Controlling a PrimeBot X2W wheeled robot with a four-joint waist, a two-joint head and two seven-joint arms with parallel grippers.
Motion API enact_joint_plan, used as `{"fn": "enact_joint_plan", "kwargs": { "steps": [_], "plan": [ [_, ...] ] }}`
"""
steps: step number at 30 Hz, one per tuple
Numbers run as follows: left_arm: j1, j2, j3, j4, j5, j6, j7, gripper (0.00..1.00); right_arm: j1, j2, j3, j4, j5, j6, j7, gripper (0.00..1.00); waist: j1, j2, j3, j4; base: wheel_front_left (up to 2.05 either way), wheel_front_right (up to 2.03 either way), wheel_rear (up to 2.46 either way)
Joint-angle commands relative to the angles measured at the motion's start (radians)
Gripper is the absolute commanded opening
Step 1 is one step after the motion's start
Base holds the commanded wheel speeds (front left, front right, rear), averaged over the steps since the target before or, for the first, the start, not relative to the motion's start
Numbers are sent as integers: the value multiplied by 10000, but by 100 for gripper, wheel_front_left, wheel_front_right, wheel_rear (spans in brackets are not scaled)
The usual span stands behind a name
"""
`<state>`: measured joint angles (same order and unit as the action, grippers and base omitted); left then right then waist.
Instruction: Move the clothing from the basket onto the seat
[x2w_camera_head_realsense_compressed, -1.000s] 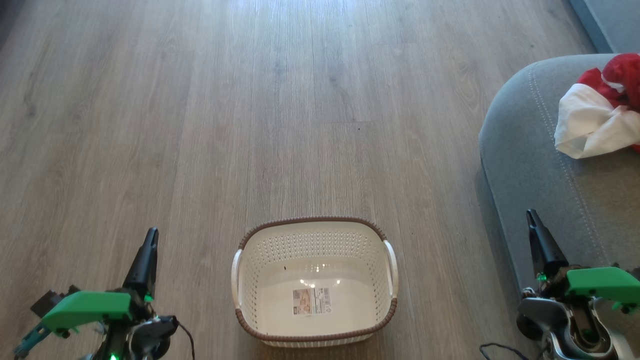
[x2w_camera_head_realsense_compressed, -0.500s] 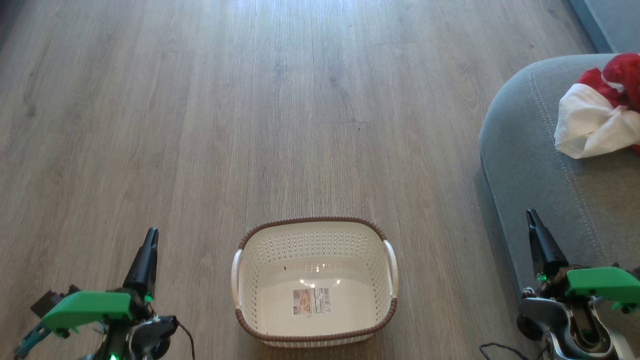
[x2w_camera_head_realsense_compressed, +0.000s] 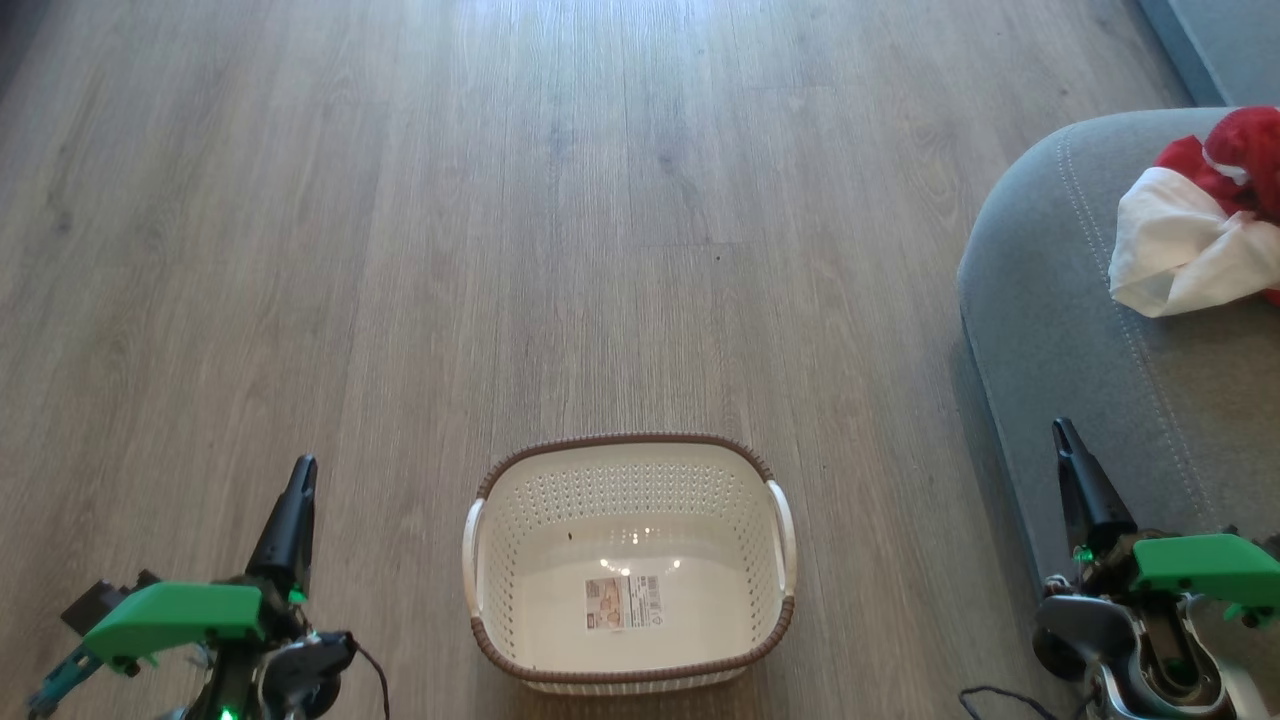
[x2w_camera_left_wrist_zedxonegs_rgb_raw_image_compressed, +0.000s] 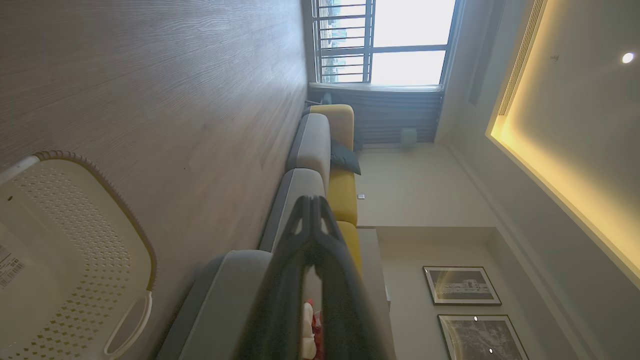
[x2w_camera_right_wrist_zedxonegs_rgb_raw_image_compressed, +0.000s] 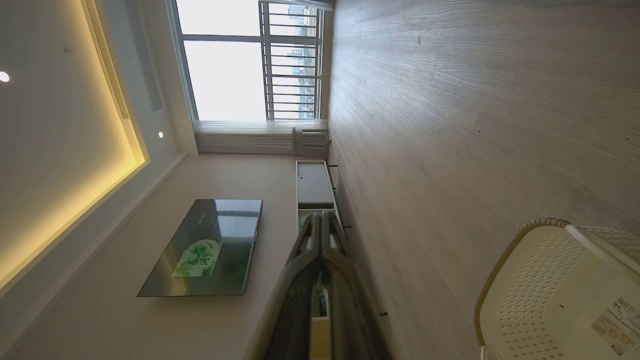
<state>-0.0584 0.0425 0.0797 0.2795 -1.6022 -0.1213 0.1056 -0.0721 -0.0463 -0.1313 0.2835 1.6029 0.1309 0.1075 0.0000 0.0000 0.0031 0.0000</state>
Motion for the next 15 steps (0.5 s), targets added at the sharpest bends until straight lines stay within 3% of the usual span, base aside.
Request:
{"fn": "enact_joint_plan", "kwargs": {
  "steps": [1,15],
  "plan": [
    [-496,77,340,-344,-66,-94,75,0,-359,-39,177,-387,59,-2,56,0,0,0,0,0,0,0,0],
    [-496,77,339,-344,-66,-94,75,0,-359,-39,177,-387,59,-2,56,0,0,0,0,0,0,0,0]
  ]
}}
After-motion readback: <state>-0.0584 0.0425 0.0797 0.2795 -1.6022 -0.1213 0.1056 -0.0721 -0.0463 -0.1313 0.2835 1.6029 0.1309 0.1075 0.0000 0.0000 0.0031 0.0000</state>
